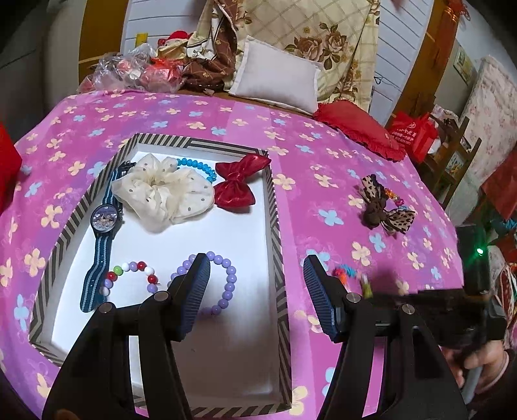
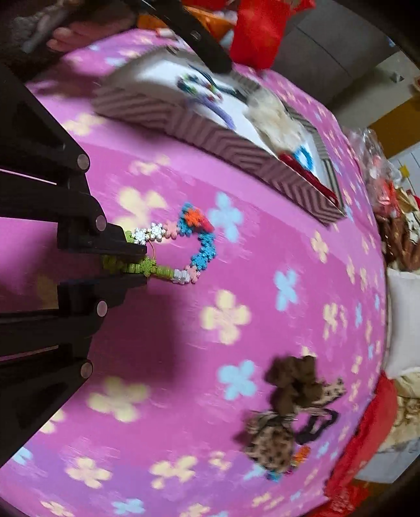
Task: Organize jewelry
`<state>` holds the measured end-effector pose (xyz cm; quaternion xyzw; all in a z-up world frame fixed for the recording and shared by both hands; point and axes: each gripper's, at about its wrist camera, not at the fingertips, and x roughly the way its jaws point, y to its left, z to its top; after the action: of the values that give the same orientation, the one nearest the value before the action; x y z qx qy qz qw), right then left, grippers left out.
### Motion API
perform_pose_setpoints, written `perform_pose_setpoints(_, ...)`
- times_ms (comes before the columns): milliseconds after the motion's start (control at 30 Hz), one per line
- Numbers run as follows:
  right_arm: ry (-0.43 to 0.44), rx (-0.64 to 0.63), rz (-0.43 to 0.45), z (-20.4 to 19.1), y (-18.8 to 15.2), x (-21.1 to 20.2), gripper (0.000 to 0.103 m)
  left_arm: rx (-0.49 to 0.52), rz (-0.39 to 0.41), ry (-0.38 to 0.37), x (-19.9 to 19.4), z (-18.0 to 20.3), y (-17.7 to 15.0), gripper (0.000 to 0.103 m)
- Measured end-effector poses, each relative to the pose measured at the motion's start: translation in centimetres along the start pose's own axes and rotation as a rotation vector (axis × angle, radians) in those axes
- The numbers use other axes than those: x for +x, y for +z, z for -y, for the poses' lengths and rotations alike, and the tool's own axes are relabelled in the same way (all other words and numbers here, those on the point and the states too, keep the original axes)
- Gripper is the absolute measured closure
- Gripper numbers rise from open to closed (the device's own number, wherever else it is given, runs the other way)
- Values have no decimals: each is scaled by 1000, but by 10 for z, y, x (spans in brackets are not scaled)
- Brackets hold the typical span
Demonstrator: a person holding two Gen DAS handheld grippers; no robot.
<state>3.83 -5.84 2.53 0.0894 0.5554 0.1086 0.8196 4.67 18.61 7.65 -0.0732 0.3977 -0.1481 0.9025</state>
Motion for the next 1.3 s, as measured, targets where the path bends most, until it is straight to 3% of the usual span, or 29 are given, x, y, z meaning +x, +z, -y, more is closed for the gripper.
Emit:
perform_pose_setpoints(100,-54,79,100,30,9,-31,89,8,3,-12,-3,4,-1,43)
perform_pose_setpoints(300,-200,202,228,87,47,-62,59,39,7,-38,-7,15,-3,43)
perform_pose_setpoints(467,-318,204,241,103,88,-47,59,63,-14,-36,0,23,-6,43)
perform_pose_setpoints(633,-292,218,177,115,113,-15,59,79,-35,-39,7,27,-9,43)
perform_pose_setpoints(667,-293,212,165,114,114,-10,61,82,-40,-38,9,27,-9,43)
perform_pose_setpoints(700,-272,206,140,114,114,-2,79,83,-43,-37,10,27,-9,43)
perform_pose_setpoints(733,-247,210,121,116,111,2,93,85,-48,-36,12,27,-10,43)
perform_pose_setpoints(833,-232,226,115,120,96,4,99,80,-58,-36,15,26,-10,43)
perform_pose_setpoints(1100,-173,231,66,123,19,-24,99,70,-67,-37,17,24,-9,43)
perform_pose_setpoints(1200,-201,215,67,120,-5,-38,99,72,-74,-29,16,29,-12,43)
perform_pose_setpoints(1267,-220,195,80,117,-11,-45,95,99,-73,-27,13,40,-16,43)
perform_pose_setpoints(1300,-245,179,103,113,-12,-51,87,122,-76,-33,12,49,-20,43)
